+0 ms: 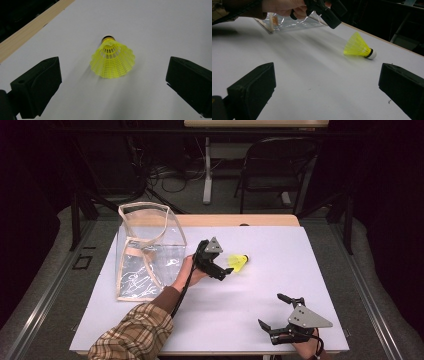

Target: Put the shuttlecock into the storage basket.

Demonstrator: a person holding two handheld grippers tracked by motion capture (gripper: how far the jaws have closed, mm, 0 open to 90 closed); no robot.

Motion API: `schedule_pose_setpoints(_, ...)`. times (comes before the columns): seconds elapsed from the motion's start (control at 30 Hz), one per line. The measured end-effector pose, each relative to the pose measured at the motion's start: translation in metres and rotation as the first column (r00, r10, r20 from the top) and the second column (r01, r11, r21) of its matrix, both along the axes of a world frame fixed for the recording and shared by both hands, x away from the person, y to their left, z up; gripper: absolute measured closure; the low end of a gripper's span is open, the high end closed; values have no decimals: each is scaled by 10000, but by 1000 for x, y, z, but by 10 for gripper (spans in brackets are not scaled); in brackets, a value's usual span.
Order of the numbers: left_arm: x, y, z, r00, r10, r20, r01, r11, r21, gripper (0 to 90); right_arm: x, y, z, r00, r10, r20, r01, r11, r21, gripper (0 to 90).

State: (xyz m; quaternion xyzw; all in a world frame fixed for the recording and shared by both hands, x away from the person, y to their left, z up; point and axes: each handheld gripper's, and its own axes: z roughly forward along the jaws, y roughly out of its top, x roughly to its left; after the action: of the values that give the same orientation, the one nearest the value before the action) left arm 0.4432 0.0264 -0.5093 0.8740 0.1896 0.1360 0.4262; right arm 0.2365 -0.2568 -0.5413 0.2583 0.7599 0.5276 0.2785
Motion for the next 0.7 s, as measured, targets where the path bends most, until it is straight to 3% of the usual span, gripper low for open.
schedule_pose_setpoints(0.33, 13, -5, -4, 9999, 54, -96, -50, 9993, 383, 41, 0, 0, 0, 10000, 20, 8, -20, 10000, 0, 6)
schedule_pose_setpoints(0.7, 25, -12, -10, 9999, 117, -75, -112, 9972, 741, 214, 0, 0, 0, 10000, 13, 13, -13, 10000, 26, 6)
